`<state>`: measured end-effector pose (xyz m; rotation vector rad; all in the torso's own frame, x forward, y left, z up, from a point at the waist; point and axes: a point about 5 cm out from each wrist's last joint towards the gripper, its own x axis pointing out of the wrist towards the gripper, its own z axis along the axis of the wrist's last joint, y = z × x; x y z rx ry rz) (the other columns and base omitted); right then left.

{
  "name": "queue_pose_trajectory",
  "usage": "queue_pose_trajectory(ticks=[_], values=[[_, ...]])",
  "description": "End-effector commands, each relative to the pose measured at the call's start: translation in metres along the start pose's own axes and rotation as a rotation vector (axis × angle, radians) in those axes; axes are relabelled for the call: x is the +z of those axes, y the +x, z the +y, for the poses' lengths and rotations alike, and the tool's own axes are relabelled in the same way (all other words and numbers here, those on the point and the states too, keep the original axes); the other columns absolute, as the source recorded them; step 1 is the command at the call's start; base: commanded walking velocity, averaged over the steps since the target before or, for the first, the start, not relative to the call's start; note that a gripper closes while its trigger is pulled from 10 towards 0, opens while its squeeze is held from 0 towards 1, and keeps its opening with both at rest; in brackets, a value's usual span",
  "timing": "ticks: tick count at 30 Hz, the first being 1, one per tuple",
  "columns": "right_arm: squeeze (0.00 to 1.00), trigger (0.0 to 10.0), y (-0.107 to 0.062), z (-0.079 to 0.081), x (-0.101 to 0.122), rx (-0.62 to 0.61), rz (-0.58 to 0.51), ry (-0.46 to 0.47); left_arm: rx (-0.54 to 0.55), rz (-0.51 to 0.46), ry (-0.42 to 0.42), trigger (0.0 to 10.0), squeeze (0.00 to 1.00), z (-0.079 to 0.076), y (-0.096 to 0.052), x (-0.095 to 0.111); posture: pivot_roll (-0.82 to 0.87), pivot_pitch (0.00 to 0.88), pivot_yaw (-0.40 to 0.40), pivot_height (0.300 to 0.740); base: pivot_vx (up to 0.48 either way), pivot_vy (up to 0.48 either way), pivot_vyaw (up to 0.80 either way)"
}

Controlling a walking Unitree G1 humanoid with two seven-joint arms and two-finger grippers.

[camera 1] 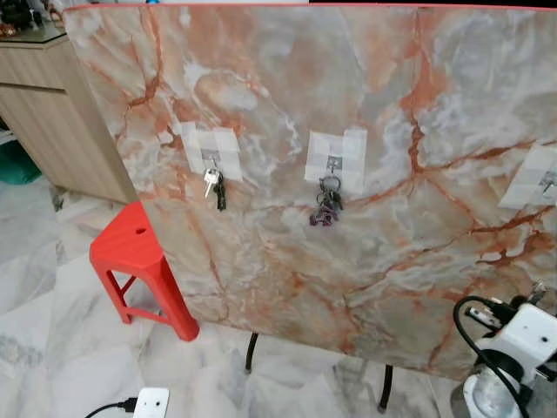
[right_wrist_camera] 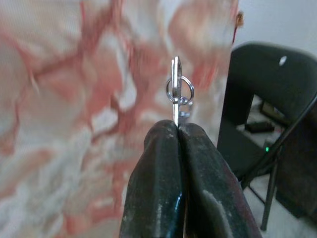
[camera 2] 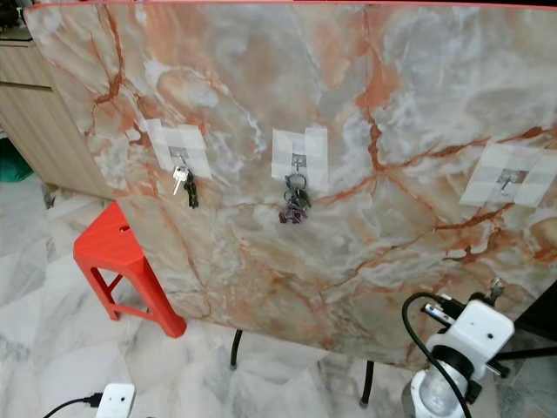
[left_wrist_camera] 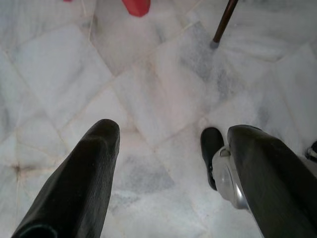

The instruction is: Hang keys on a hook

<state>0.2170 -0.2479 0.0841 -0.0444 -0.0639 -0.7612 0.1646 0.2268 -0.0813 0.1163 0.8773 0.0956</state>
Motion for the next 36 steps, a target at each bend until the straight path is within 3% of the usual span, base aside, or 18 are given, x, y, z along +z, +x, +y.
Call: queue_pose_trajectory(ticks=[1, 10, 22, 36], values=[[0.0, 10.0, -0.001, 0.002, 0.016, -0.004, -0.024, 0.009, -0.02, -0.018, 0.015, 10.0, 0.0, -0.004, 0.001, 0.005, -0.03, 0.0, 0.059, 0.727, 0.0, 0.0, 0.0], [0.0, 10.0, 0.018, 0.021, 0.041, 0.032, -0.053, 0.046, -0.044, -0.057, 0.026, 10.0, 0.0, -0.014, 0.005, 0.018, -0.04, 0.0, 0.053, 0.727, 0.0, 0.0, 0.0], [0.0, 10.0, 0.042, 0.051, 0.054, 0.111, -0.041, 0.078, -0.033, -0.03, 0.016, 10.0, 0.0, -0.015, 0.003, 0.009, -0.04, 0.0, 0.041, 0.727, 0.0, 0.0, 0.0], [0.0, 10.0, 0.063, 0.063, 0.073, 0.143, -0.088, 0.1, -0.036, -0.03, 0.012, 10.0, 0.0, -0.02, 0.004, 0.011, -0.04, 0.0, 0.047, 0.727, 0.0, 0.0, 0.0]])
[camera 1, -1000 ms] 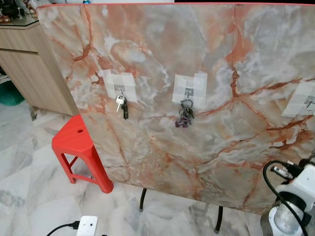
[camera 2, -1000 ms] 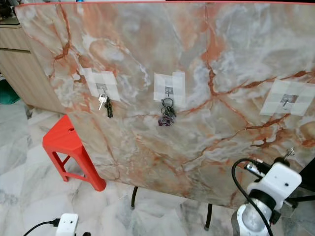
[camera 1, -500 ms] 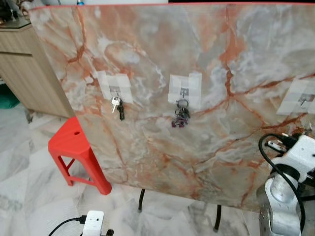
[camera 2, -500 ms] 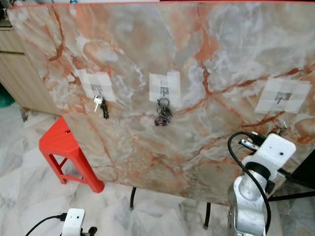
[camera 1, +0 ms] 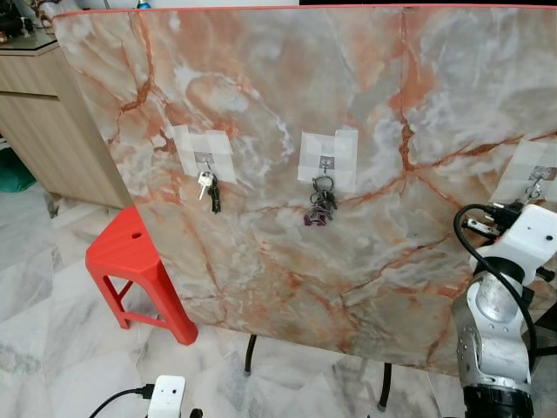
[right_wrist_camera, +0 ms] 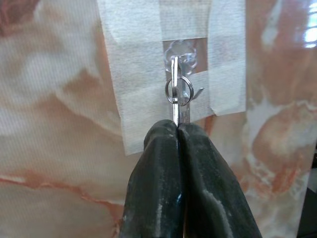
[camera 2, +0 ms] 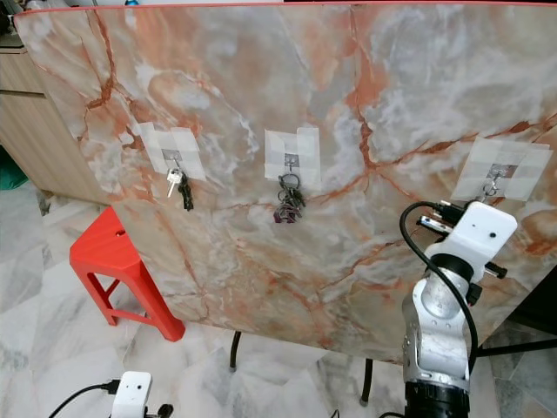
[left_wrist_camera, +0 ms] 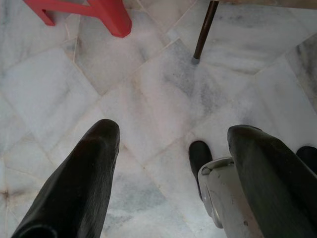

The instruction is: Hang keys on a hook

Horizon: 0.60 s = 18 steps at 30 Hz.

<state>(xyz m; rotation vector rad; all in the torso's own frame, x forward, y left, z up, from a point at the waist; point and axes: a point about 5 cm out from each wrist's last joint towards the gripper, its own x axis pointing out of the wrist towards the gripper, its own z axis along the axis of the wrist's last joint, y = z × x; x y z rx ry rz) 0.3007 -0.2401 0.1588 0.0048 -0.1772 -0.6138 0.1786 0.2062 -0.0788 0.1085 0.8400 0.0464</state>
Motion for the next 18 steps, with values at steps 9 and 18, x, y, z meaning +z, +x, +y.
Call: queue_pose_trajectory(ticks=[9, 18], values=[[0.0, 10.0, 0.008, -0.002, 0.005, -0.022, -0.014, 0.009, 0.007, 0.018, 0.0, 10.0, 0.0, 0.0, -0.001, -0.005, -0.05, 0.0, 0.049, 0.727, 0.0, 0.0, 0.0], [0.0, 10.0, 0.01, -0.009, 0.004, -0.048, -0.008, -0.007, 0.002, 0.019, 0.006, 10.0, 0.0, -0.001, -0.001, -0.005, -0.05, 0.0, 0.056, 0.727, 0.0, 0.0, 0.0]])
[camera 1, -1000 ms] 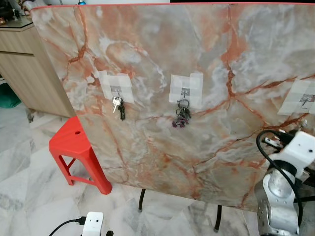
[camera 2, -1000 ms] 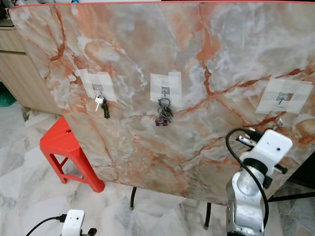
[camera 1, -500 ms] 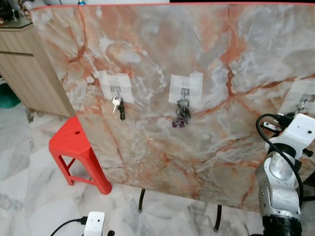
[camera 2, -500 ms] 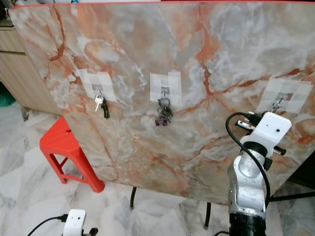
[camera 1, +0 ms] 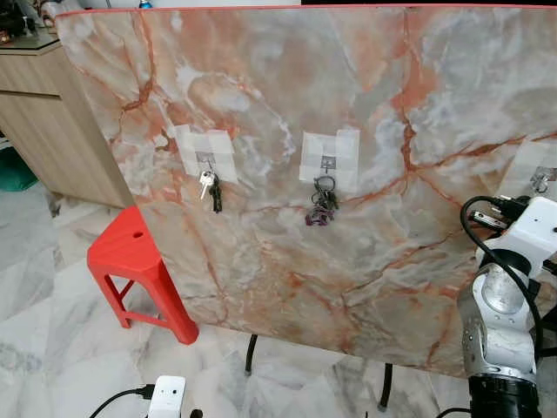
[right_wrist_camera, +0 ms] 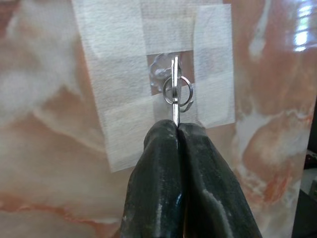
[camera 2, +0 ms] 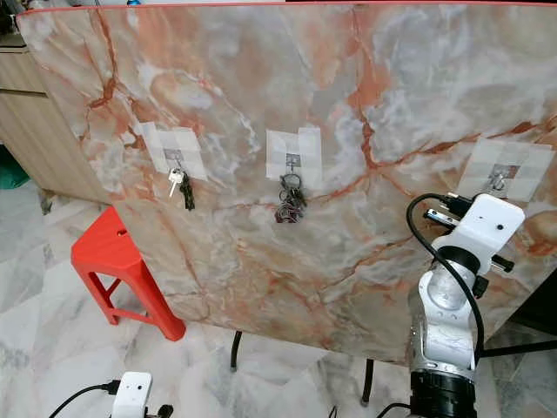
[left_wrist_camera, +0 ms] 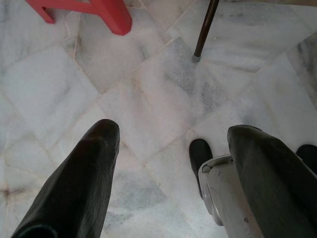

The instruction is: Hang keys on a hook

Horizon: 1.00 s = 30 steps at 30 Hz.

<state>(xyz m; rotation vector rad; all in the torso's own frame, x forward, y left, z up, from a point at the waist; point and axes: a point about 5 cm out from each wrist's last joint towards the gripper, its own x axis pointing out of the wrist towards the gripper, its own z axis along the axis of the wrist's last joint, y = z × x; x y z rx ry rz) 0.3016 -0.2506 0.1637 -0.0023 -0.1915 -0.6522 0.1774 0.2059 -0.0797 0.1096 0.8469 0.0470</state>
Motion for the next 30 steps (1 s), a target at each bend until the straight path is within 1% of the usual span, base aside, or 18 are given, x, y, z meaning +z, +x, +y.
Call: queue_pose_trajectory(ticks=[1, 8, 12, 17, 23, 30], values=[[0.0, 10.0, 0.003, -0.003, -0.001, -0.015, 0.011, -0.004, 0.0, 0.012, 0.005, 10.0, 0.0, -0.001, -0.001, -0.003, -0.05, 0.0, 0.056, 0.727, 0.0, 0.0, 0.0], [0.0, 10.0, 0.006, -0.003, -0.002, -0.015, 0.025, -0.018, 0.0, 0.015, 0.008, 10.0, 0.0, 0.0, -0.001, -0.003, -0.05, 0.0, 0.059, 0.727, 0.0, 0.0, 0.0], [0.0, 10.0, 0.006, -0.002, -0.007, -0.005, 0.059, -0.034, -0.001, 0.018, 0.009, 10.0, 0.0, 0.0, -0.001, -0.003, -0.05, 0.0, 0.061, 0.727, 0.0, 0.0, 0.0], [0.0, 10.0, 0.004, -0.002, -0.01, 0.002, 0.073, -0.041, -0.002, 0.021, 0.012, 10.0, 0.0, 0.0, -0.001, -0.004, -0.05, 0.0, 0.062, 0.727, 0.0, 0.0, 0.0], [0.0, 10.0, 0.006, -0.003, -0.009, 0.003, 0.071, -0.041, -0.004, 0.023, 0.014, 10.0, 0.0, 0.0, -0.001, -0.004, -0.06, 0.0, 0.064, 0.727, 0.0, 0.0, 0.0], [0.0, 10.0, 0.004, -0.004, -0.012, -0.003, 0.084, -0.053, -0.001, 0.028, 0.013, 10.0, 0.0, 0.001, -0.001, -0.006, -0.05, 0.0, 0.063, 0.727, 0.0, 0.0, 0.0]])
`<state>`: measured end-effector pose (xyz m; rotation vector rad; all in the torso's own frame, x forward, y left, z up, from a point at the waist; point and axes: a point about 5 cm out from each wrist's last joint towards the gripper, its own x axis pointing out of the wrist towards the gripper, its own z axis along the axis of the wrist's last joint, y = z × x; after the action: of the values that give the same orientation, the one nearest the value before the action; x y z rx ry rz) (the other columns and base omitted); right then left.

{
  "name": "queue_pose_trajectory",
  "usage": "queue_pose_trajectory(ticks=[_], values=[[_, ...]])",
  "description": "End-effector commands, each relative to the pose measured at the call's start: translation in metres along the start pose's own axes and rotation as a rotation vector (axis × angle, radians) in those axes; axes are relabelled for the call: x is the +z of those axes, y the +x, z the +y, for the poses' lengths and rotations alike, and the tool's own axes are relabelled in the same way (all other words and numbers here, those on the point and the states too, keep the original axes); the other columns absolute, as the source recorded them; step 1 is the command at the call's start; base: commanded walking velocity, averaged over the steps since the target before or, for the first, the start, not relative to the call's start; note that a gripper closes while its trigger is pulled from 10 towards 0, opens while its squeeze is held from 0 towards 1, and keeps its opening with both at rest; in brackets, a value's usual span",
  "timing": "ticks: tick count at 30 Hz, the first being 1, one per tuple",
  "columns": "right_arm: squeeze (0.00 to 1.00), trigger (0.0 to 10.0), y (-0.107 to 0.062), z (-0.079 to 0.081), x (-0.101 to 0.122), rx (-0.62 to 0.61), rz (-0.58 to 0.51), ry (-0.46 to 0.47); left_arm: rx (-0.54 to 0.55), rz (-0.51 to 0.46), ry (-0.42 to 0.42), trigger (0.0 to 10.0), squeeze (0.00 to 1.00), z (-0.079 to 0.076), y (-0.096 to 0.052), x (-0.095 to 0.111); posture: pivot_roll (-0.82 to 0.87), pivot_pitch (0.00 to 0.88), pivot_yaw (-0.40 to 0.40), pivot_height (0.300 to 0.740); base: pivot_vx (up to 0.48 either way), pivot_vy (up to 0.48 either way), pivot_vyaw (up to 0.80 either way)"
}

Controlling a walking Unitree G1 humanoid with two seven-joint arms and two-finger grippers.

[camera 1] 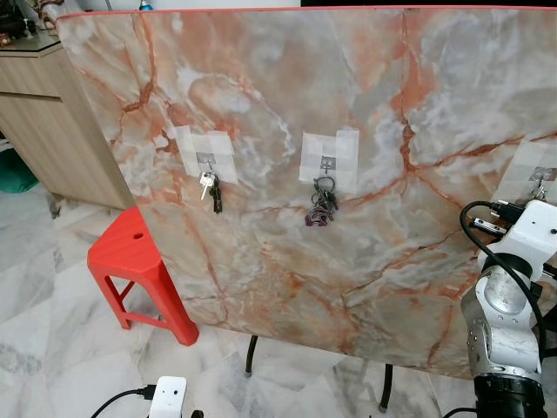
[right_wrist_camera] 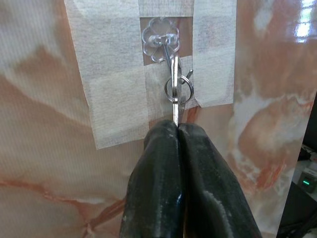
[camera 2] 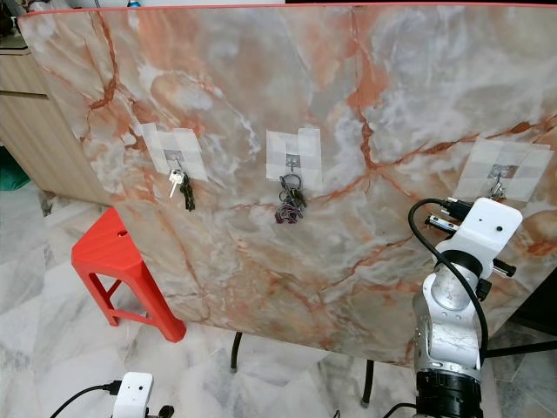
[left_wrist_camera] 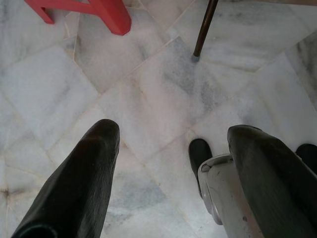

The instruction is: Hang keys on a hook

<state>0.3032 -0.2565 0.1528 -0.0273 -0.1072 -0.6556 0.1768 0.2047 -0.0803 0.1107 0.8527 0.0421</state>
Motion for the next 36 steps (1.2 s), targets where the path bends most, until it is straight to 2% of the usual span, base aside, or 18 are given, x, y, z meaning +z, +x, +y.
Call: queue_pose_trajectory(ticks=[1, 10, 21, 24, 27, 29, 36], values=[[0.0, 10.0, 0.001, -0.001, 0.001, -0.016, 0.002, 0.006, 0.004, 0.024, 0.01, 10.0, 0.0, 0.003, -0.001, -0.005, -0.05, 0.0, 0.063, 0.727, 0.0, 0.0, 0.0], [0.0, 10.0, -0.005, -0.012, 0.006, -0.081, -0.044, 0.036, 0.003, 0.028, 0.015, 10.0, 0.0, 0.003, -0.001, -0.005, -0.06, 0.0, 0.068, 0.727, 0.0, 0.0, 0.0], [0.0, 10.0, -0.008, -0.008, 0.01, -0.059, -0.072, 0.069, 0.004, 0.031, 0.016, 10.0, 0.0, 0.003, -0.001, -0.005, -0.06, 0.0, 0.069, 0.727, 0.0, 0.0, 0.0], [0.0, 10.0, -0.007, 0.006, 0.0, 0.037, 0.009, 0.05, 0.005, 0.033, 0.015, 10.0, 0.0, 0.003, -0.001, -0.005, -0.06, 0.0, 0.069, 0.727, 0.0, 0.0, 0.0], [0.0, 10.0, -0.007, 0.007, -0.001, 0.048, 0.016, 0.049, 0.005, 0.033, 0.015, 10.0, 0.0, 0.003, -0.001, -0.005, -0.06, 0.0, 0.069, 0.727, 0.0, 0.0, 0.0], [0.0, 10.0, -0.007, 0.018, -0.005, 0.117, 0.039, 0.02, 0.006, 0.034, 0.014, 10.0, 0.0, 0.003, -0.001, -0.005, -0.05, 0.0, 0.065, 0.727, 0.0, 0.0, 0.0], [0.0, 10.0, -0.005, 0.024, -0.003, 0.135, 0.037, 0.035, 0.008, 0.037, 0.01, 10.0, 0.0, 0.003, -0.001, -0.006, -0.06, 0.0, 0.064, 0.727, 0.0, 0.0, 0.0]])
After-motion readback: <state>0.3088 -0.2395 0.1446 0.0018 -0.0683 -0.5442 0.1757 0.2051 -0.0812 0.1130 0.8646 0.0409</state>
